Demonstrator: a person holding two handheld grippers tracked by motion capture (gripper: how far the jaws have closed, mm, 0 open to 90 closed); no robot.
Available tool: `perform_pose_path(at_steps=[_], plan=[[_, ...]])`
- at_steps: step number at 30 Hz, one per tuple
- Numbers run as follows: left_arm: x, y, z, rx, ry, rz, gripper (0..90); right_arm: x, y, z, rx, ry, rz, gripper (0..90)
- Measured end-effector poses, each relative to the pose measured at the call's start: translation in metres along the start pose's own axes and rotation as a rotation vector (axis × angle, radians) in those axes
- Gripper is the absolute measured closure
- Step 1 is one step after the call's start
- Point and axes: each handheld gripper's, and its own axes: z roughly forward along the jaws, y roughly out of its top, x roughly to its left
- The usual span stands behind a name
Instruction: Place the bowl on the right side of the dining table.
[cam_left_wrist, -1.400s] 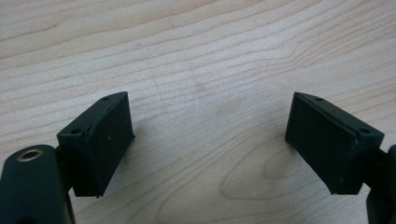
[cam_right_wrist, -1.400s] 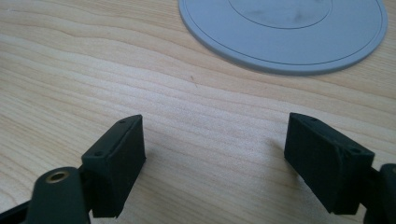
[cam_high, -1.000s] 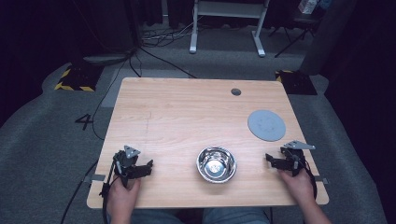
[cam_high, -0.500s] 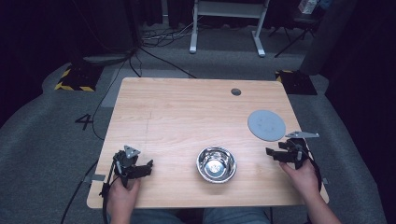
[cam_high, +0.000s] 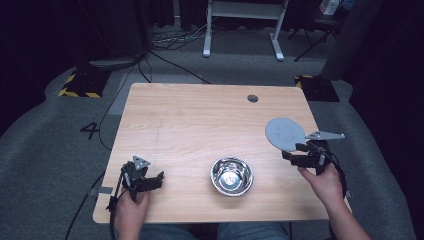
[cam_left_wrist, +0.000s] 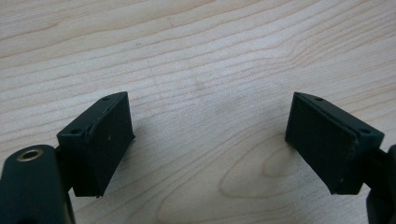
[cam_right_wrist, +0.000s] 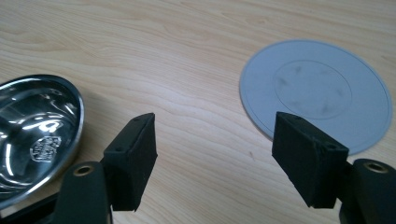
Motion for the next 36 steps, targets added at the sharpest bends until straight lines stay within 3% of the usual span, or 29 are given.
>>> perform_pose_path(at_steps=[4,16,25,36], plan=[[0.000,0.000,0.000,0.000,0.000,0.000,15.2,0.011,0.011,0.001,0.003,0.047,-0.029,30.5],[0.000,0.000,0.000,-0.001,0.001,0.001,15.2,0.041,0.035,0.017,0.026,0.102,-0.103,30.6],[0.000,0.000,0.000,0.000,0.000,0.000,15.2,0.058,0.046,0.037,0.058,0.111,-0.125,30.8],[0.000,0.000,0.000,0.000,0.000,0.000,15.2,0.070,0.044,0.065,0.116,0.116,-0.130,30.9]])
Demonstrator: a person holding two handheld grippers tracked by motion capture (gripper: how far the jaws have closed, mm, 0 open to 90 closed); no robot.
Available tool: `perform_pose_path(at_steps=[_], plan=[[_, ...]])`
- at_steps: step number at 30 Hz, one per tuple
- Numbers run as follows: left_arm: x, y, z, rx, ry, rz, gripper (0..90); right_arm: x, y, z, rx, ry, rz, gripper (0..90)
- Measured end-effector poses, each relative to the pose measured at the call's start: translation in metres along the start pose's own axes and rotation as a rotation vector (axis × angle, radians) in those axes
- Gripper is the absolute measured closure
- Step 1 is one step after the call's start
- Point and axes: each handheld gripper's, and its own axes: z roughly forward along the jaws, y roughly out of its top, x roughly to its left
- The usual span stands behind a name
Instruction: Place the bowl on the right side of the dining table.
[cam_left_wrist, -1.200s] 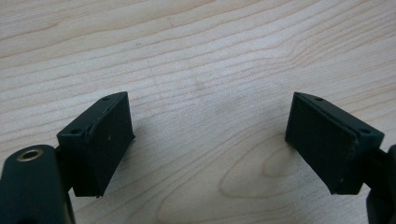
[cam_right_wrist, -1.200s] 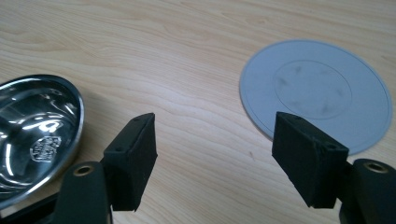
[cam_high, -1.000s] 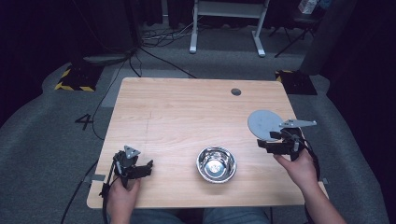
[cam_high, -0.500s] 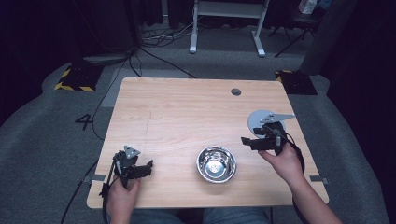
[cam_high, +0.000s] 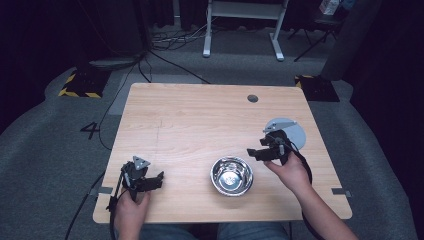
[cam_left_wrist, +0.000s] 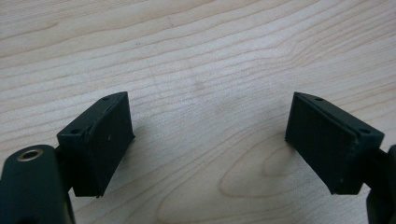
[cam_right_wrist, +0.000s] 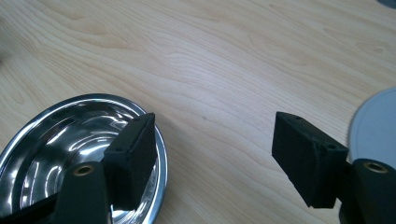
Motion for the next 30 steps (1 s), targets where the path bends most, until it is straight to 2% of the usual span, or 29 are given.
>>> perform_pose_path(at_steps=[7,9,19,22,23,25,27,29,30], plan=[[0.000,0.000,0.000,0.000,0.000,0.000,15.2,0.008,-0.002,0.020,0.072,0.036,-0.004,31.2],[0.000,0.000,0.000,0.000,0.000,0.000,15.2,0.012,-0.003,0.030,0.113,0.055,-0.004,31.7],[0.000,0.000,0.000,0.000,0.000,0.000,15.2,0.023,-0.006,0.049,0.180,0.108,-0.011,37.2],[0.000,0.000,0.000,0.000,0.000,0.000,15.2,0.023,-0.008,0.054,0.204,0.115,0.005,43.1],[0.000,0.000,0.000,0.000,0.000,0.000,15.2,0.021,-0.010,0.058,0.225,0.120,0.017,48.9],[0.000,0.000,0.000,0.000,0.000,0.000,15.2,0.021,-0.010,0.059,0.232,0.123,0.023,51.1],[0.000,0.000,0.000,0.000,0.000,0.000,15.2,0.018,-0.013,0.064,0.255,0.134,0.025,57.7],[0.000,0.000,0.000,0.000,0.000,0.000,15.2,0.018,-0.014,0.065,0.261,0.137,0.028,59.3],[0.000,0.000,0.000,0.000,0.000,0.000,15.2,0.017,-0.016,0.068,0.272,0.160,0.038,64.1]])
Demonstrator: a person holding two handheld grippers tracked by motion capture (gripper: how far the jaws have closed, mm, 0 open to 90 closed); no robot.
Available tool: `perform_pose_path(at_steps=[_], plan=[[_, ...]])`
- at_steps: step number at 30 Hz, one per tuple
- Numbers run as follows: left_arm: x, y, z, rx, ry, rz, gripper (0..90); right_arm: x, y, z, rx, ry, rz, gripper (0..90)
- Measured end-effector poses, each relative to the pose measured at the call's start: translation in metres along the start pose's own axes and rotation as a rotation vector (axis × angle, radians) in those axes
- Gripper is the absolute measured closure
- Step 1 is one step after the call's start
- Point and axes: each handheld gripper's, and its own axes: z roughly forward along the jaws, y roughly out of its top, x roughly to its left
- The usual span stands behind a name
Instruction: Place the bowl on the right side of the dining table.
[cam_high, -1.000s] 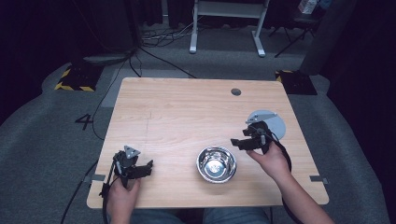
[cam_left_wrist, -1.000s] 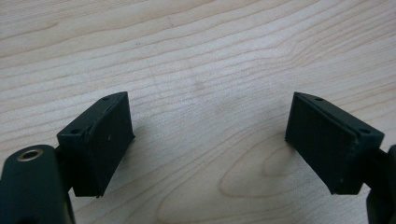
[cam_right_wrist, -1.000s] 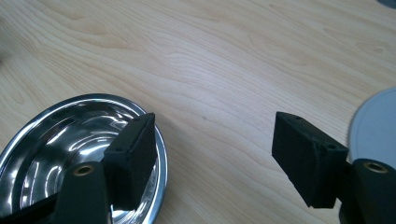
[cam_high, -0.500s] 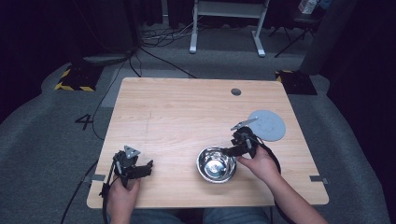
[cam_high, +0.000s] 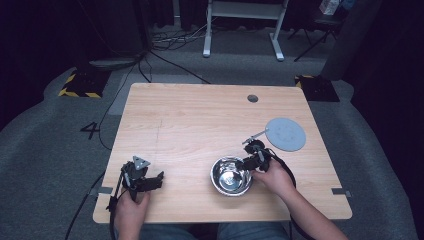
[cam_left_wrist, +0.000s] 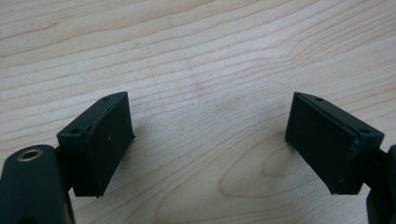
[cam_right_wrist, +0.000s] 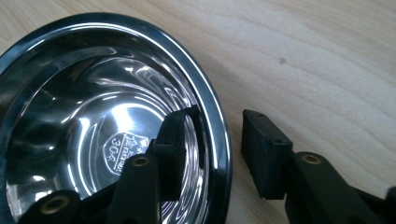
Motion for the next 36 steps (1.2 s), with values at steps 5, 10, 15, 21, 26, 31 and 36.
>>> perform_pose_path(at_steps=[5,10,15,21,26,31,36], plan=[[0.000,0.000,0.000,0.000,0.000,-0.001,15.2,0.002,0.000,0.003,0.017,0.011,-0.017,73.2],[0.000,0.000,0.000,0.000,0.000,-0.002,15.2,0.004,-0.001,0.005,0.026,0.031,-0.019,79.3],[0.000,0.000,0.000,0.000,0.000,-0.003,15.2,0.003,-0.001,0.000,0.000,0.060,-0.008,84.9],[0.000,0.000,0.000,-0.001,0.000,-0.003,15.2,0.022,0.003,-0.017,-0.044,-0.039,-0.089,86.7],[0.000,0.000,0.000,0.000,0.000,-0.002,15.2,0.025,0.007,-0.024,-0.056,-0.063,-0.102,86.4],[0.000,0.000,0.000,0.000,0.000,-0.002,15.2,0.020,0.009,-0.033,-0.075,-0.071,-0.089,86.4],[0.000,0.000,0.000,0.000,0.000,-0.002,15.2,0.013,0.012,-0.045,-0.101,-0.086,-0.075,86.4]])
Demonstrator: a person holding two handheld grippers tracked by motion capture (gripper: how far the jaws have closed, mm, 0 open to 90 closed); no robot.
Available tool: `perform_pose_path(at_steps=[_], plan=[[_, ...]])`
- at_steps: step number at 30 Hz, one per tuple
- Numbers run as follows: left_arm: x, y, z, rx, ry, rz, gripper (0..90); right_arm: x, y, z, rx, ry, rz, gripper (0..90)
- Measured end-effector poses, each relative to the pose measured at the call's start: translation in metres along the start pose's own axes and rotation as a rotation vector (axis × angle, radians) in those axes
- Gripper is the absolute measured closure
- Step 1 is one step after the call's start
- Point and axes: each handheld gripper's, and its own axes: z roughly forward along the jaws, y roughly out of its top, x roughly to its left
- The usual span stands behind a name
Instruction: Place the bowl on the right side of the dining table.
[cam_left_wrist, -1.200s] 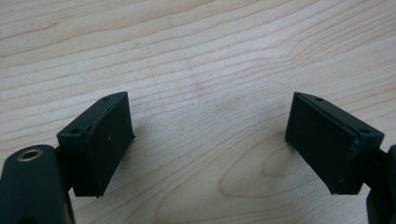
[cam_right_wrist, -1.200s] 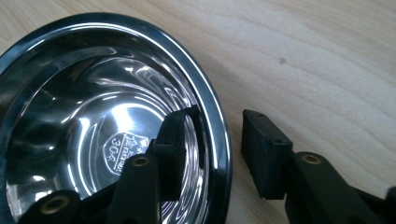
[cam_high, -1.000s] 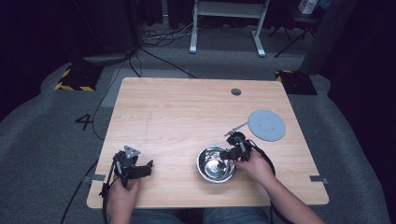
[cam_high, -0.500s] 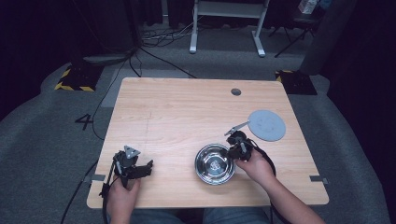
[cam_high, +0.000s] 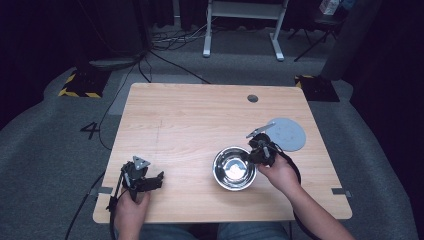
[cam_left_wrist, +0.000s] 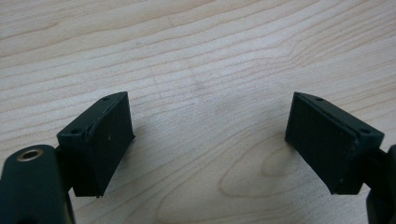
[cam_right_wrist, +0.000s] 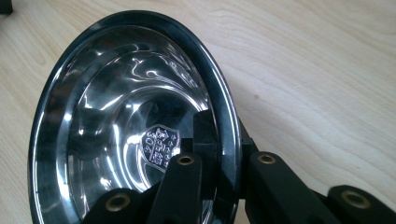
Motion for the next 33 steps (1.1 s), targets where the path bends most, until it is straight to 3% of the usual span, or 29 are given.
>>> perform_pose_path(at_steps=[6,18,20,27,33], plan=[[0.000,0.000,0.000,0.000,0.001,0.000,15.2,-0.008,0.006,-0.013,-0.028,-0.021,0.011,86.3],[0.001,0.003,0.003,0.000,0.003,-0.002,15.1,-0.038,0.017,-0.046,-0.094,-0.072,0.070,86.3],[0.001,0.003,0.003,0.000,0.004,-0.001,15.1,-0.045,0.019,-0.055,-0.126,-0.072,0.106,86.3],[0.000,0.003,0.003,0.000,0.005,-0.002,15.1,-0.060,0.026,-0.065,-0.150,-0.099,0.128,86.2],[0.000,0.003,0.003,0.000,0.006,-0.002,15.1,-0.083,0.034,-0.070,-0.159,-0.148,0.159,86.2]])
